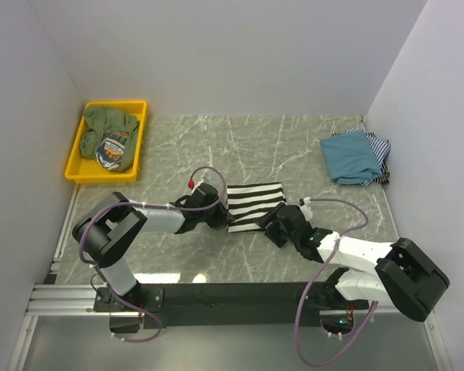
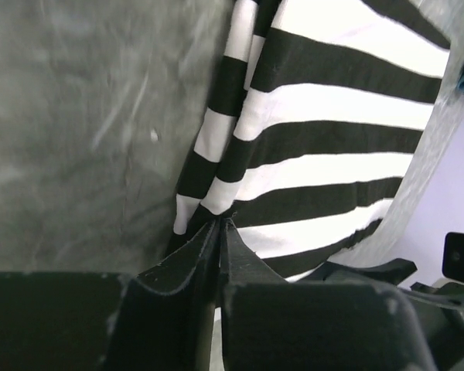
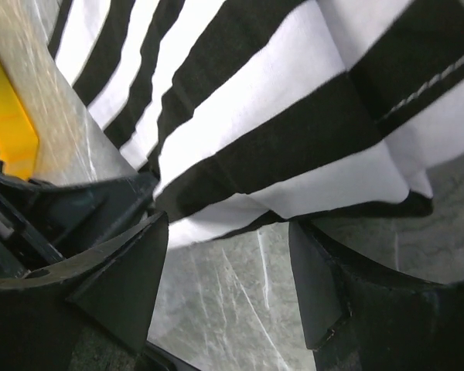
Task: Fold and stack the tank tops
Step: Neatly place the folded tank top to the corner
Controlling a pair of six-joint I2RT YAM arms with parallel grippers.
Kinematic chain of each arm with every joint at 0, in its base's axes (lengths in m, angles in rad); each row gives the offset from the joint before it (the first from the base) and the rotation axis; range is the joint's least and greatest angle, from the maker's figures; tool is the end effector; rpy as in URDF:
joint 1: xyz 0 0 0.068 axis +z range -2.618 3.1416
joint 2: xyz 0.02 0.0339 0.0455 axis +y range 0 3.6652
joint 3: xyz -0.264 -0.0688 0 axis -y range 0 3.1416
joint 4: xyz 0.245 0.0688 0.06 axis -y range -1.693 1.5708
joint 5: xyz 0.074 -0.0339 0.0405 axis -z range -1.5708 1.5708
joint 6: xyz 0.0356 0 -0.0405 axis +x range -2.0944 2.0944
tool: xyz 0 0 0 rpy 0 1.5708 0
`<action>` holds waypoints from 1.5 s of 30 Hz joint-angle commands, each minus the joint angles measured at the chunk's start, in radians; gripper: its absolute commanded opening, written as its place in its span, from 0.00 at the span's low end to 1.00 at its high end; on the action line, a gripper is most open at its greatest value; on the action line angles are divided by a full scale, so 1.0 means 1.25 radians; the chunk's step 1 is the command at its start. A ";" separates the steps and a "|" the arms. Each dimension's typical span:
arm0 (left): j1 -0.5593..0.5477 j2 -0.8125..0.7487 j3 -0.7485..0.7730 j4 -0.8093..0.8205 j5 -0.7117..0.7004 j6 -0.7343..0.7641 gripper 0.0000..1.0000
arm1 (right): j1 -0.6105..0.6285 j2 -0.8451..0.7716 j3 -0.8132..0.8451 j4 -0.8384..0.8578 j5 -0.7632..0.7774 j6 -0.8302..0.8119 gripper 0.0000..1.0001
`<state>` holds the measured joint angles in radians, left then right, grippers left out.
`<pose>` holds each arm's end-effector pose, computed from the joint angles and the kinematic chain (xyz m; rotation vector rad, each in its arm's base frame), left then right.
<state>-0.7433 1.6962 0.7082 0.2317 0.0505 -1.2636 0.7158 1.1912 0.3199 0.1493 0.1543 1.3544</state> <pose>0.2326 -0.2163 0.1287 -0.6353 2.4958 -0.9718 0.1604 0.1322 0.1377 0.8498 2.2980 0.8548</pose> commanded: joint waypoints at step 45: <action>0.010 -0.151 0.240 -0.304 0.139 0.217 0.44 | -0.223 0.508 0.774 -0.451 0.234 -0.750 0.00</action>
<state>-0.7696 1.5810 0.9668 -0.0692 0.2058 -1.0821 0.4854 1.7802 1.1675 -0.3050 0.3660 0.5816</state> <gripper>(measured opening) 0.444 0.045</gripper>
